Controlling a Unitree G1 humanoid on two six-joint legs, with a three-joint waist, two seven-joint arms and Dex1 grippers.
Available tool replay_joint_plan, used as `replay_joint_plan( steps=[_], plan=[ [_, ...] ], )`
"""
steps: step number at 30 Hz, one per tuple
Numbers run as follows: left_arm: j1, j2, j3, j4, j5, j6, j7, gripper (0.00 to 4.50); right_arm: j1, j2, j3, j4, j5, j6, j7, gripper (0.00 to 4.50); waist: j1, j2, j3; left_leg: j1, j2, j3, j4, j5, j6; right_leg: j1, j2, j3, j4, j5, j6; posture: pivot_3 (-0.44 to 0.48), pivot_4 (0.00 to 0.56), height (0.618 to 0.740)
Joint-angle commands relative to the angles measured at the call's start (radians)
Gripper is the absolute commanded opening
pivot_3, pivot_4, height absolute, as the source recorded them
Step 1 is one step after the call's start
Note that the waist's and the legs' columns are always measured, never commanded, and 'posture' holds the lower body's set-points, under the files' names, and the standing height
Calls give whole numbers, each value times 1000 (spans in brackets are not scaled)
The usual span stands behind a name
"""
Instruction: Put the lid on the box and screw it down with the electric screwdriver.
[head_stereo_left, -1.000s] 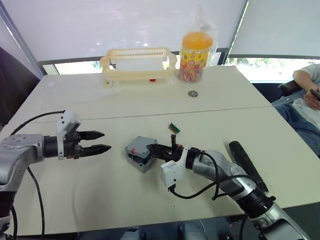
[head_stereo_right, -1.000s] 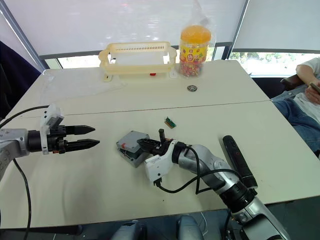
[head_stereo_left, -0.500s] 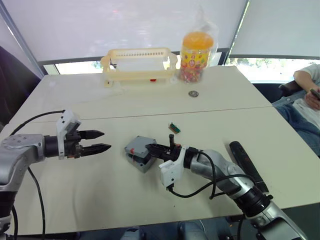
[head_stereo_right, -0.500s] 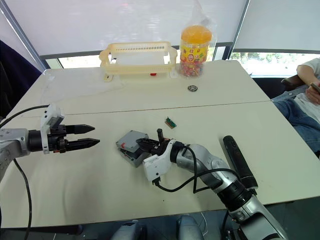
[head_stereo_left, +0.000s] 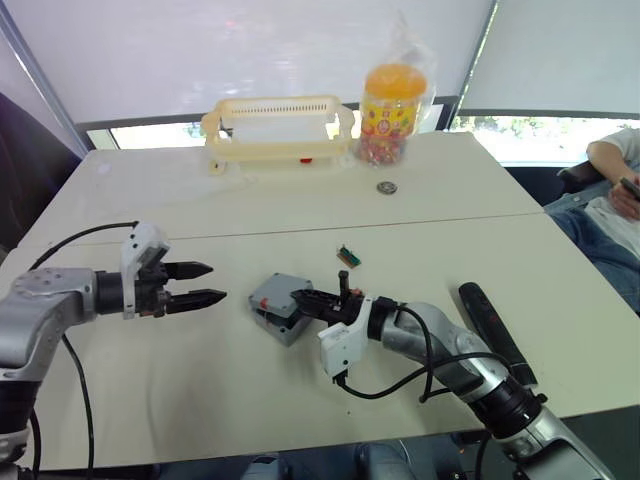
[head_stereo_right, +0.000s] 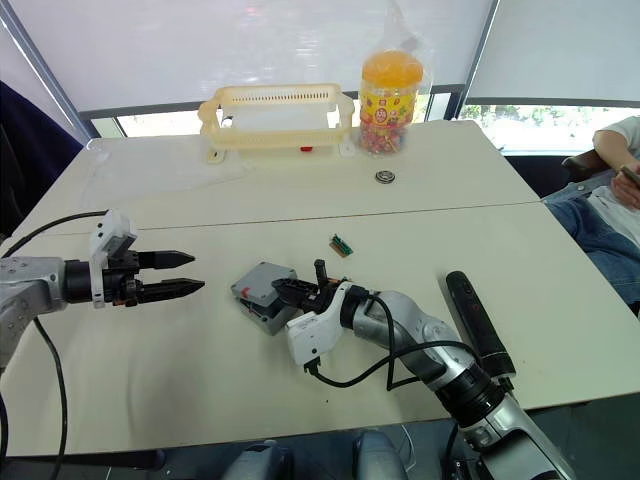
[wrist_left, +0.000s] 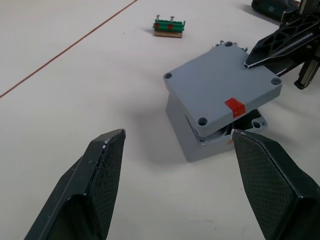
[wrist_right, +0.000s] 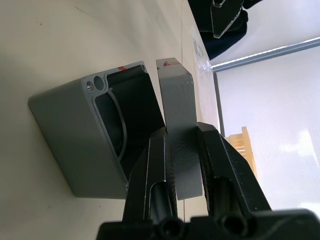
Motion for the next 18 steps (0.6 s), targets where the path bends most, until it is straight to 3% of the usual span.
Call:
replay_joint_plan(
  steps=[1, 18],
  plan=[
    [-31, 2, 4, -1, 7, -19, -1, 3462, 13, 3, 25, -31, 1, -7, 22, 135, 0, 0, 0, 0, 0, 0, 0, 0, 0, 0, 0, 0, 0, 0, 0, 0, 150, 740],
    [-95, -6, -34, 55, 40, -30, -21, 3462, 38, -3, 40, -82, -50, 10, 54, 135, 0, 0, 0, 1, 0, 0, 0, 0, 0, 1, 1, 0, 0, 0, 0, 0, 150, 740]
  ],
)
